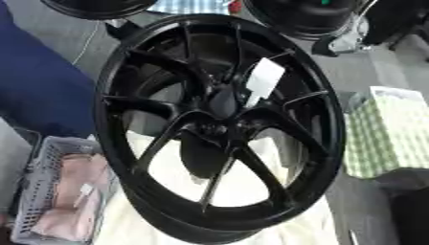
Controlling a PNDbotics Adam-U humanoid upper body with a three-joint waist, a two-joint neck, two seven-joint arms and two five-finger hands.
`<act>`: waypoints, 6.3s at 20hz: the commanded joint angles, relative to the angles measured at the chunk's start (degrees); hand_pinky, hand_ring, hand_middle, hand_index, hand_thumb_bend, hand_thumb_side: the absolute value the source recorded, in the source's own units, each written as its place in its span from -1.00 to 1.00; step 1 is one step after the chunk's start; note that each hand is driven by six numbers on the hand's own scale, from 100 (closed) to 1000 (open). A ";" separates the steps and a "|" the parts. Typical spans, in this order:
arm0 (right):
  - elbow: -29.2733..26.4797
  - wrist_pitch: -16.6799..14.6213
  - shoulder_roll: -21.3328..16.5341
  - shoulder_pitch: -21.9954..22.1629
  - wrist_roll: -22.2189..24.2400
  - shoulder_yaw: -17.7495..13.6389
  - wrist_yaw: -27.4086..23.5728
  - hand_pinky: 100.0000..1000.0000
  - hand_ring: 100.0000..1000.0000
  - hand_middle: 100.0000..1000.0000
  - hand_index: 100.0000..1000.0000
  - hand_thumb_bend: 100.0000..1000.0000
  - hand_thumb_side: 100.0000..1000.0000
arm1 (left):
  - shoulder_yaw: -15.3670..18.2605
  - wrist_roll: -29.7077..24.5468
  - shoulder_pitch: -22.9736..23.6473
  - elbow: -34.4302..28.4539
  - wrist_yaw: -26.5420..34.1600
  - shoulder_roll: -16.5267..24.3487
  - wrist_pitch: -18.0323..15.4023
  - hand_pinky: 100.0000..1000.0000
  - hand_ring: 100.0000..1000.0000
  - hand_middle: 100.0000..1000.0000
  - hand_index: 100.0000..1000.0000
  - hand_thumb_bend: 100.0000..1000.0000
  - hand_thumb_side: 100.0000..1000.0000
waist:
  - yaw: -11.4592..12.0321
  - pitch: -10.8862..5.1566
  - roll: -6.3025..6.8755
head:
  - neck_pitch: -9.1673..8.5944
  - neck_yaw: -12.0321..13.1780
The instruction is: Pull the pin out of the wheel hub.
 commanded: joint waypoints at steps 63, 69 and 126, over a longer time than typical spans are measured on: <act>-0.03 9.96 1.42 0.39 -5.52 8.83 -5.88 0.82 1.00 0.72 1.00 -1.00 0.24 | -0.40 -1.16 -0.45 -0.87 1.71 -0.31 0.94 0.38 0.21 0.16 0.54 -1.00 0.23 | -2.87 -3.07 2.10 | 1.34 -2.84; -0.03 8.65 1.66 0.45 -7.25 9.63 -7.05 0.81 1.00 0.71 1.00 -1.00 0.44 | -0.52 -1.26 -0.65 -0.87 1.75 -0.43 1.08 0.38 0.21 0.16 0.54 -1.00 0.24 | -2.87 -2.85 1.83 | 1.34 -2.88; -0.03 15.15 4.93 0.64 -7.70 11.20 -3.57 0.86 1.00 0.82 1.00 -1.00 0.74 | -1.19 -2.17 -1.84 -0.87 2.04 -1.36 1.56 0.37 0.21 0.16 0.54 -1.00 0.24 | -1.38 -0.46 1.60 | 1.34 -4.64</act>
